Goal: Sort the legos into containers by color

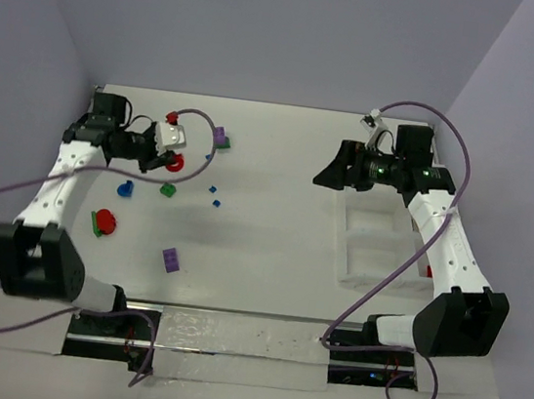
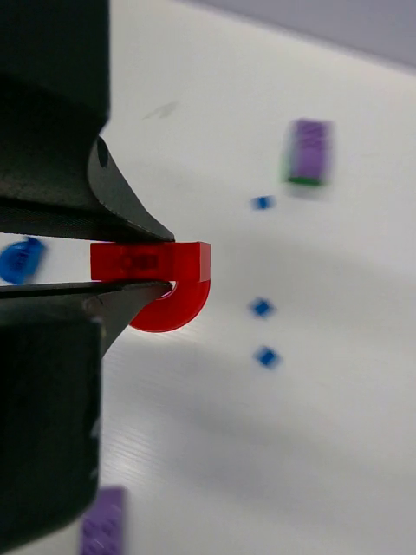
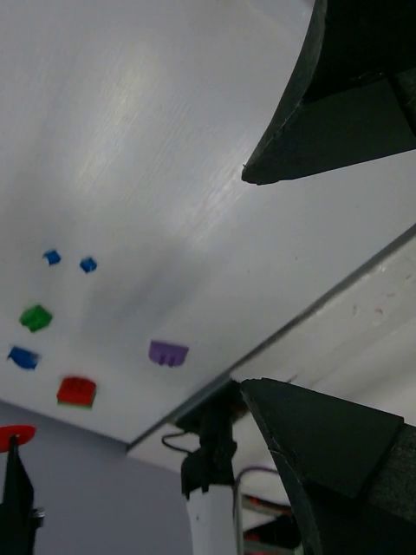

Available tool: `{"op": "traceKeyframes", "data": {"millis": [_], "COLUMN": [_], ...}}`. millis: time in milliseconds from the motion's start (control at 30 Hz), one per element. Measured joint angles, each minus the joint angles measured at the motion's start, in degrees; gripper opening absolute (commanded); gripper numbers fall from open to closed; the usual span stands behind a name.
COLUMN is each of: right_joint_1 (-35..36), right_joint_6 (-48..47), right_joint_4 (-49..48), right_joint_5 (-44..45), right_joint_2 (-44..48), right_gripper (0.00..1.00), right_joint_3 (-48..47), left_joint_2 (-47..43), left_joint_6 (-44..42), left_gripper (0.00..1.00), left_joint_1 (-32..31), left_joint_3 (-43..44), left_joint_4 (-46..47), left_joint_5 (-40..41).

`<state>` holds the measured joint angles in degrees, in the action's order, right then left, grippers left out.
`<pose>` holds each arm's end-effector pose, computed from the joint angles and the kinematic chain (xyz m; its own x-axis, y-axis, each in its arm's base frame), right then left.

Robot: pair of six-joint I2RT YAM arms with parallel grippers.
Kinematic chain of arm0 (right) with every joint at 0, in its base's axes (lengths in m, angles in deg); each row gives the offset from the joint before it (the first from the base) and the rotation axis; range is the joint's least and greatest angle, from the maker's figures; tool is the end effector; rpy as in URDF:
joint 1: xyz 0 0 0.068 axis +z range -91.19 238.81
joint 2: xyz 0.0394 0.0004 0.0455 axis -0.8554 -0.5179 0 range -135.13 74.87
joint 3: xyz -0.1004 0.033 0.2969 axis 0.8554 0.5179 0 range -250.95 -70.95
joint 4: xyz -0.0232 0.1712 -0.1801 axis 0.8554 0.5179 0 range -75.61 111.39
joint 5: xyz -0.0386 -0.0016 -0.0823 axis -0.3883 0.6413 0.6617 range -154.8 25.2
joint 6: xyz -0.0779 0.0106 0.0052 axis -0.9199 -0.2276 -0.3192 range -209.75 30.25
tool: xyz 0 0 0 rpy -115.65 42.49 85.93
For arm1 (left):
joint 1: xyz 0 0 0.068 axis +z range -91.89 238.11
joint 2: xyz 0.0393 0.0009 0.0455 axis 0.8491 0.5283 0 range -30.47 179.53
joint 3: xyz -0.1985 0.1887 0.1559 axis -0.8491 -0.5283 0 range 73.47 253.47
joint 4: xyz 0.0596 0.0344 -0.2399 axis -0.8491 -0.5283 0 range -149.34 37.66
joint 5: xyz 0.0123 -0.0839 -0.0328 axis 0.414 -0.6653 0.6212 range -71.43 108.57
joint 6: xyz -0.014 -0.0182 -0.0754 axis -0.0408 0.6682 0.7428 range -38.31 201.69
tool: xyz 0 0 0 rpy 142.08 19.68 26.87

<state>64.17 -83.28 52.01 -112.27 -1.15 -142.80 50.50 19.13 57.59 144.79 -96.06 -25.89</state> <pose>0.2652 0.0750 0.3751 -0.7280 0.0081 -0.6855 -0.5316 0.6247 0.5720 0.2833 -0.0500 0.3393 0.0068 0.6334 -0.7738 0.9077 0.3208 0.2706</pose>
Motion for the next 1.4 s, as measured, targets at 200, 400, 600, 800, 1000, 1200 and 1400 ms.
{"op": "traceKeyframes", "data": {"millis": [200, 400, 600, 800, 1000, 1200, 1400], "right_joint_1": [6.42, 15.91, 21.68, 23.56, 23.93, 24.75, 25.83], "right_joint_6": [13.0, 19.28, 23.54, 26.61, 30.61, 31.08, 30.14], "right_joint_4": [-11.94, -18.07, -22.03, -24.67, -28.75, -29.4, -29.03], "right_joint_5": [-7.67, -10.1, -12.25, -13.45, -14.94, -15.16, -15.52], "right_joint_2": [-2.73, -6.86, -11.08, -13.97, -15.87, -17.38, -17.43], "right_gripper": [1.0, 1.0, 0.99, 0.94, 0.81, 0.65, 0.45], "right_joint_3": [1.74, 0.19, -1.15, -2.98, -3.98, -4.97, -4.97], "left_joint_2": [-11.13, -11.75, -12.78, -12.94, -12.94, -12.93, -12.92], "left_joint_6": [15.25, 27.48, 33.36, 35.77, 36.89, 36.96, 36.96], "left_gripper": [0.0, 0.0, 0.0, 0.0, 0.0, 0.0, 0.0], "left_joint_1": [-12.47, -19.93, -24.68, -26.07, -27.46, -27.99, -28.26], "left_joint_3": [-3.77, -5.54, -5.54, -5.54, -5.5, -5.2, -5.17], "left_joint_4": [6.9, 11.95, 14.96, 15.8, 16.14, 16.22, 16.33], "left_joint_5": [-3.37, -1.87, -0.93, -0.69, -0.65, -0.38, -0.12]}}
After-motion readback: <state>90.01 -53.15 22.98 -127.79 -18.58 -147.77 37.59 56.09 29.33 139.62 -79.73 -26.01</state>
